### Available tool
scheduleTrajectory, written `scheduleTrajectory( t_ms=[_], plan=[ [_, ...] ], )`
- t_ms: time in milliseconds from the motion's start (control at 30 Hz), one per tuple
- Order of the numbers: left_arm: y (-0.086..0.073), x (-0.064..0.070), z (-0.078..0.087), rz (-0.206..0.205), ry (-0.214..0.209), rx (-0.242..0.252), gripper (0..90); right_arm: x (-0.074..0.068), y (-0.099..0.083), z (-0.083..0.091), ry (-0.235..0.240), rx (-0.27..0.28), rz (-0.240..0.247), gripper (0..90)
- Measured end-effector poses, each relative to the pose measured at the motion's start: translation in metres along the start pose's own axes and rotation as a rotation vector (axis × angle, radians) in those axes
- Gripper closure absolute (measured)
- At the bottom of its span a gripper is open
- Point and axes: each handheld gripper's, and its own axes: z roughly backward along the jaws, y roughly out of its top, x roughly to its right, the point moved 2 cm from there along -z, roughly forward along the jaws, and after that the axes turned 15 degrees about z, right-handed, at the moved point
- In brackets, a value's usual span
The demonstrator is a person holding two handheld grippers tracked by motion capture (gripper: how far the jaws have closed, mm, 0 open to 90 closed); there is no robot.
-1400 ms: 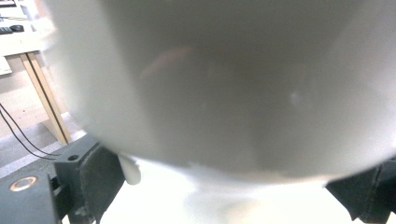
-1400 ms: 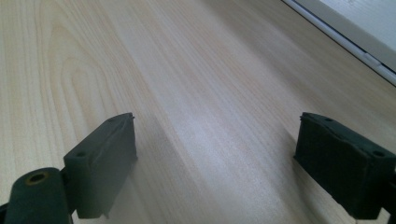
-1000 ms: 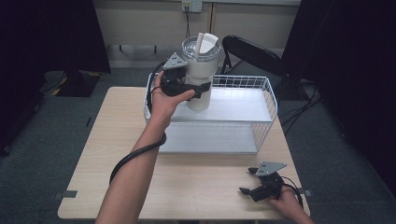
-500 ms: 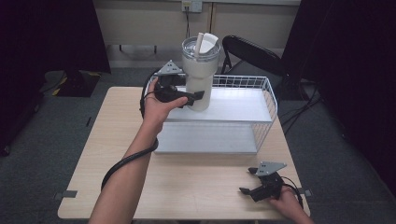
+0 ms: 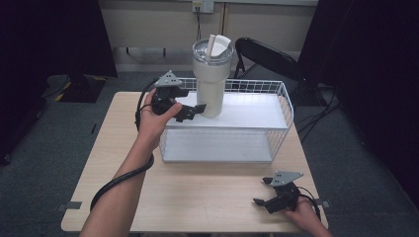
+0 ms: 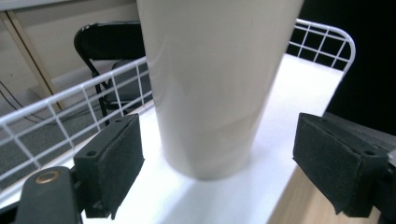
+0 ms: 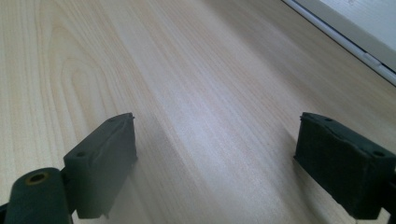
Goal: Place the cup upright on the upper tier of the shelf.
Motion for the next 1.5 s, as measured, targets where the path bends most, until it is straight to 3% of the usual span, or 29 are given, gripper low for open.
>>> scheduleTrajectory(
  t_ms=[300, 600, 1333, 1500],
  plan=[
    [-0.01, -0.001, 0.019, 0.003, 0.012, -0.01, 15.6, 0.0, 0.0, 0.0, 0.0, 0.0, 0.0, 11.9],
    [-0.022, 0.004, 0.032, -0.009, -0.002, -0.012, 15.6, 0.0, 0.0, 0.0, 0.0, -0.001, -0.001, 11.9],
    [-0.075, 0.012, 0.065, -0.007, -0.059, -0.029, 15.7, 0.0, 0.0, 0.0, 0.001, -0.002, 0.0, 11.9],
    [-0.092, 0.012, 0.071, 0.01, -0.071, -0.025, 15.7, 0.0, 0.0, 0.0, 0.001, -0.002, 0.001, 12.0]
  ],
)
